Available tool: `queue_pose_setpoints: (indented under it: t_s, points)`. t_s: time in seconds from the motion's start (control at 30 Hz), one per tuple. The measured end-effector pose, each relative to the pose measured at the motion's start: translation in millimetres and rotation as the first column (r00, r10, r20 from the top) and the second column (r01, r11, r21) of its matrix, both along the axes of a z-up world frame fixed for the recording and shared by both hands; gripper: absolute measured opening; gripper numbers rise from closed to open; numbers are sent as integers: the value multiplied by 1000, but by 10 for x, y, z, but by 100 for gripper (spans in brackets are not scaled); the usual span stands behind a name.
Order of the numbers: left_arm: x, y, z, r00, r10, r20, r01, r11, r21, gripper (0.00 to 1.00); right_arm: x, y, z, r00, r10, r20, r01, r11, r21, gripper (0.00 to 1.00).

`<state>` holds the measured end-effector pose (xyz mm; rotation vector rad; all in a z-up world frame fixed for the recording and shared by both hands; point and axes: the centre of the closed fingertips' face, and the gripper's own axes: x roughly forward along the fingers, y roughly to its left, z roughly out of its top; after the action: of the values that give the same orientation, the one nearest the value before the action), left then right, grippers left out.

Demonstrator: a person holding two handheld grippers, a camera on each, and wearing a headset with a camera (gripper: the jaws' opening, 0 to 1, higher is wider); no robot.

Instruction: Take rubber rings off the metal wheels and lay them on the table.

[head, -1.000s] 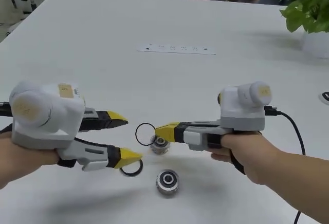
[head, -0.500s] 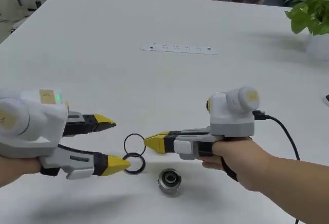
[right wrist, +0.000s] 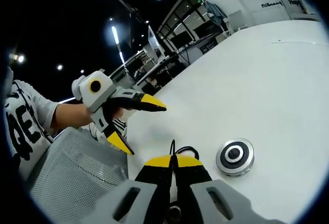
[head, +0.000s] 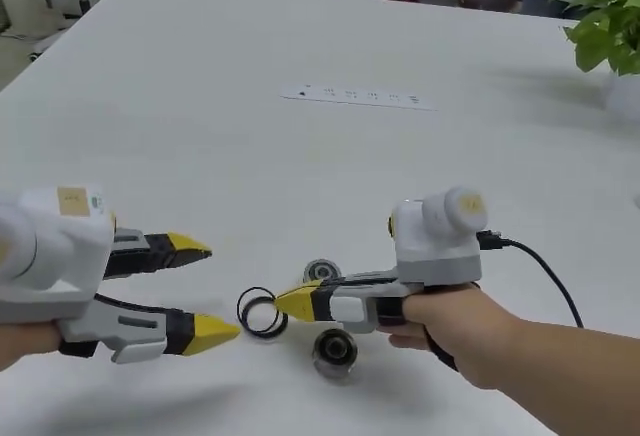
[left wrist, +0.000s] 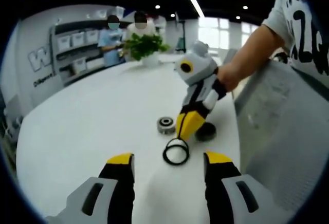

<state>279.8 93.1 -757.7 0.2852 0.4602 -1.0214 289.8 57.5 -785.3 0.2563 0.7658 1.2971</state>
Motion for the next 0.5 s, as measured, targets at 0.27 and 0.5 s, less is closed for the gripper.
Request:
queue_pose_setpoints:
  t_s: [0.27, 0.5]
  points:
    - [-9, -3, -17, 1000, 2, -6, -2, 1000, 1, 55, 31, -52, -77, 1000, -23, 0, 23, 999, -28, 0]
    - [-22, -22, -23, 1000, -1, -12, 1, 1000, 1, 55, 59, -79, -125, 999, -46, -13, 45, 998, -42, 2]
